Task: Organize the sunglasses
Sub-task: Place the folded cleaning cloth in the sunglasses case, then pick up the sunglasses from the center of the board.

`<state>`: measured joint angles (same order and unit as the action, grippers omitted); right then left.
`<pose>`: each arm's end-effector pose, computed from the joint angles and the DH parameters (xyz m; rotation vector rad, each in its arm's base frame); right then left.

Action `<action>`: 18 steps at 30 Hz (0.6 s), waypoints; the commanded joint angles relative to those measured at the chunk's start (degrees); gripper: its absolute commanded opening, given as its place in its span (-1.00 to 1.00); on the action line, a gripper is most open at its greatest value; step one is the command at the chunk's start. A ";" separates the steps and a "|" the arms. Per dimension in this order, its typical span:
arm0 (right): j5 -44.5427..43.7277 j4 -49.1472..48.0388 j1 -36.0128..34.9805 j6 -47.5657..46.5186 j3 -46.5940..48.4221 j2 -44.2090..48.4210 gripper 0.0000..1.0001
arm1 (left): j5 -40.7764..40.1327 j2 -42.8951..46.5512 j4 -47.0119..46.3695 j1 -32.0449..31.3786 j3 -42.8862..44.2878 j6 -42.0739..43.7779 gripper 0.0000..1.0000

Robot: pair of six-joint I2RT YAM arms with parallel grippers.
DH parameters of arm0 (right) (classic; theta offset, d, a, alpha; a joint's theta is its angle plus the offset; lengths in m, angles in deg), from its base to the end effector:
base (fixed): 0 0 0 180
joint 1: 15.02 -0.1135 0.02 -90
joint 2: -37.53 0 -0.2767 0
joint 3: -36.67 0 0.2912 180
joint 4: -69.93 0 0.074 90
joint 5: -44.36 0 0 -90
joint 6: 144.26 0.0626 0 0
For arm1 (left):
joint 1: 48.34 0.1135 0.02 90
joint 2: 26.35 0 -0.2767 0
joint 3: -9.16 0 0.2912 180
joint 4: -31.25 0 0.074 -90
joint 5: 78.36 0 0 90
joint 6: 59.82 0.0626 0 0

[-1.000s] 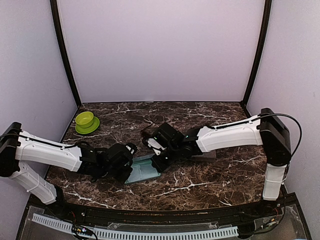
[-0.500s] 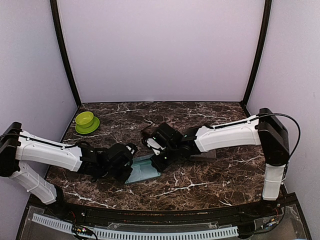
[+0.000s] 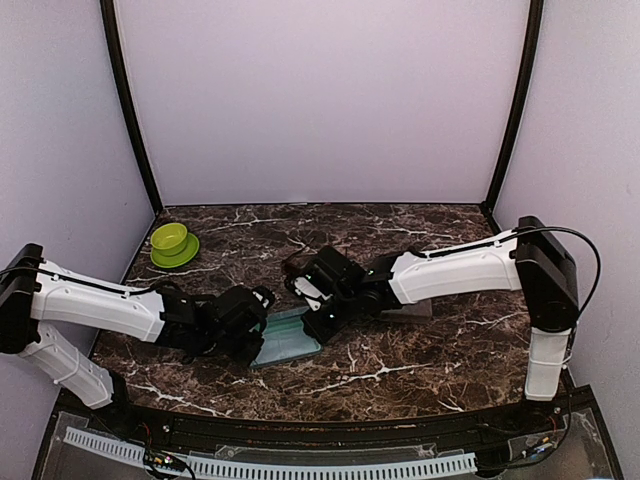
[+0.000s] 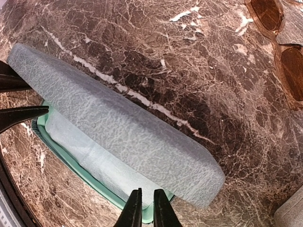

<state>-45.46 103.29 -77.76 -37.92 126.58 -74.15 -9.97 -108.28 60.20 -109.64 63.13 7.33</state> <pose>0.2154 0.4186 0.1506 -1.0351 2.4119 0.5279 0.1694 -0.2613 0.1402 0.6797 2.3737 -0.1415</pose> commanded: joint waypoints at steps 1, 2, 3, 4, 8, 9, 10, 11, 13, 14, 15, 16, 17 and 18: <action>0.61 -0.20 -0.54 0.13 0.85 0.66 -0.77 | 0.46 2.99 2.27 -0.34 0.66 -1.24 -0.47; 0.95 -0.53 -0.54 0.27 0.49 0.81 -0.76 | 0.66 3.27 2.34 -0.39 0.49 -1.37 -0.46; 1.26 -0.75 -0.50 0.40 0.19 1.05 -0.76 | 0.91 3.53 2.36 -0.52 0.34 -1.62 -0.45; 1.57 -1.00 -0.54 0.51 -0.13 1.25 -0.75 | 1.13 3.80 2.32 -0.68 0.10 -1.75 -0.44; 2.90 -2.29 -0.54 1.18 -2.30 2.45 -0.73 | 1.80 4.59 2.20 -1.61 -0.83 -2.73 -0.39; 3.11 -2.70 -0.54 1.35 -3.06 2.85 -0.72 | 1.85 4.73 2.23 -1.89 -1.05 -2.96 -0.38; 3.29 -3.02 -0.53 1.55 -3.85 3.30 -0.72 | 1.95 4.90 2.21 -2.17 -1.31 -3.17 -0.37; 3.45 -3.38 -0.54 1.71 -4.55 3.81 -0.71 | 2.07 5.08 2.19 -2.50 -1.49 -3.35 -0.37; 3.99 -3.99 -0.52 2.12 -6.09 4.94 -0.69 | 2.45 5.55 2.19 -3.12 -1.93 -3.68 -0.36; 4.29 -4.25 -0.51 2.32 -6.83 5.62 -0.68 | 2.78 6.02 2.12 -3.45 -2.11 -3.81 -0.35; 4.71 -4.63 -0.54 2.50 -7.68 6.25 -0.66 | 3.06 6.52 2.10 -3.74 -2.36 -3.90 -0.34; 5.03 -4.90 -0.54 2.75 -8.49 7.08 -0.64 | 3.32 7.14 1.98 -4.08 -2.55 -3.97 -0.34; 5.18 -5.01 -0.54 2.92 -9.44 7.99 -0.62 | 3.71 7.85 1.84 -4.29 -2.88 -3.96 -0.33; 5.06 -5.05 -0.50 3.14 -10.32 8.76 -0.60 | 4.21 8.84 1.57 -4.35 -3.21 -3.96 -0.32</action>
<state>-41.76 101.00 -77.76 -36.02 119.12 -70.19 -7.43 -103.49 61.12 -113.18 61.52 4.38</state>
